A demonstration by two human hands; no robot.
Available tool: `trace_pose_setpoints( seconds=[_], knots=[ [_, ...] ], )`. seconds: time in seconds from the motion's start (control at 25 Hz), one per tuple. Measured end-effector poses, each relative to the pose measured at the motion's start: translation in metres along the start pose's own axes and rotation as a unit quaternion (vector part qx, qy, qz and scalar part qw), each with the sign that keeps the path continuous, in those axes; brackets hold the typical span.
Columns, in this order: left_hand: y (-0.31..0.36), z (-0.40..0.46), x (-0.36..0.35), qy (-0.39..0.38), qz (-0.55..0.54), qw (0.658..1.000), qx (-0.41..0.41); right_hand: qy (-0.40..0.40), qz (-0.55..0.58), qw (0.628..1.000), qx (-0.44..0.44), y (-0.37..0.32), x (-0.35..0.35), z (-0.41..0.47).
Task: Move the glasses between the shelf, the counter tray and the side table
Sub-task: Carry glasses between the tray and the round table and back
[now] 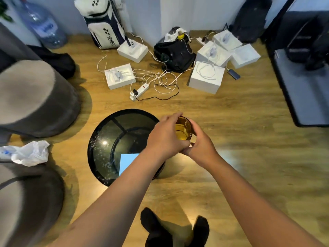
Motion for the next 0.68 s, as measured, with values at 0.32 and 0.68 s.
trace_pose_setpoints(
  seconds=[0.32, 0.68],
  knots=[
    [0.211, -0.026, 0.039, -0.016, 0.021, 0.989, -0.142, 0.085, 0.062, 0.993, 0.052, -0.1, 0.155, -0.083],
    [0.418, -0.091, 0.086, 0.01, -0.089, 0.951, -0.297, 0.239, 0.025, 0.961, 0.136, -0.226, 0.36, -0.219]
  ],
)
Point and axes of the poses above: each hand's wrist, its own z-axis towards the middle knuckle, its own x-axis out of the back of the hand, y = z × x, the point moved 8 cm from there along z, towards the middle knuckle
